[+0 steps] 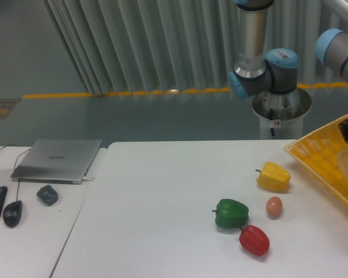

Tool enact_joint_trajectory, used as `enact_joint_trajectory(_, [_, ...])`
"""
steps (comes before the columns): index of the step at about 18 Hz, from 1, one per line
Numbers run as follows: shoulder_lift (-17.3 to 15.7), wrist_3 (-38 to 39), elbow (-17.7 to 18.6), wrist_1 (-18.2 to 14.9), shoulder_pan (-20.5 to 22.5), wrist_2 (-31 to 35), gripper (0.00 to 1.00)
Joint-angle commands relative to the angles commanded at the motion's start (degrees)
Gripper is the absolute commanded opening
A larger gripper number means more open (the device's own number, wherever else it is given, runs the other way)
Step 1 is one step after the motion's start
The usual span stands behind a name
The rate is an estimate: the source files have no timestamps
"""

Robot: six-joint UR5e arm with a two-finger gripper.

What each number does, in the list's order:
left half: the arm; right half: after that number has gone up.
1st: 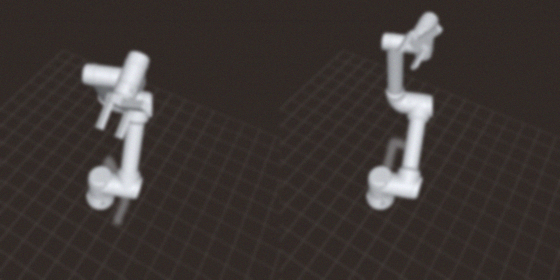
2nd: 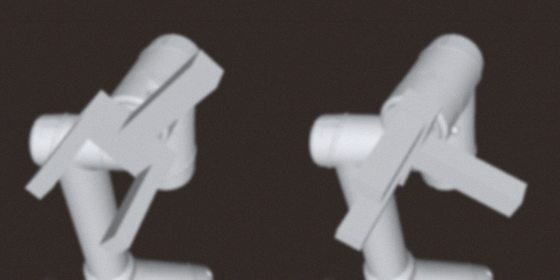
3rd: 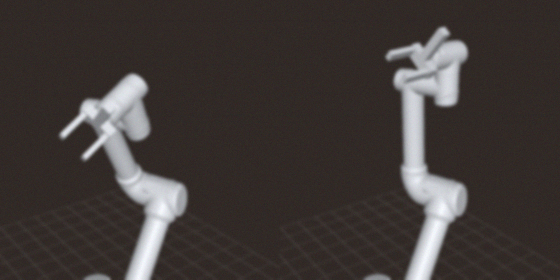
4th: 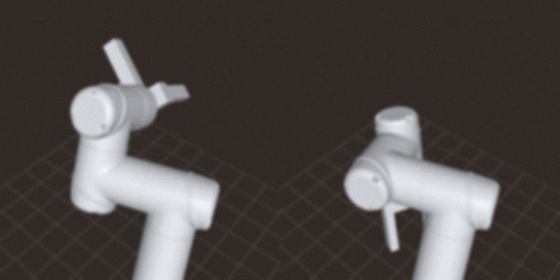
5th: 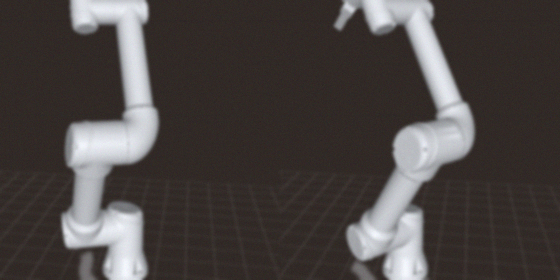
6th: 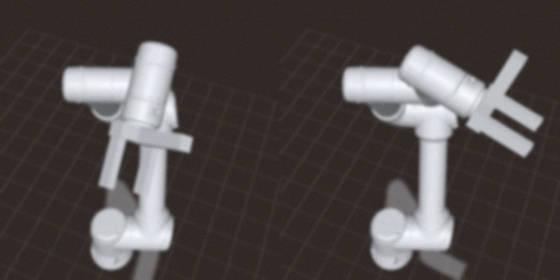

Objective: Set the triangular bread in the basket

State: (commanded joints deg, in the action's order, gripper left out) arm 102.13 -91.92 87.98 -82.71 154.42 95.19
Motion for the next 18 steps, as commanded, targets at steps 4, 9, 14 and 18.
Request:
enact_joint_trajectory(4, [0.09,-1.94,1.14,2.10,1.06,-0.09,0.49])
enact_joint_trajectory(9, [0.62,0.08,1.23,4.75,0.97,-0.18,1.00])
enact_joint_trajectory(14, [0.53,-0.01,1.23,4.92,0.80,-0.18,1.00])
enact_joint_trajectory(18, [0.61,-0.19,0.09,4.84,0.01,-0.96,1.00])
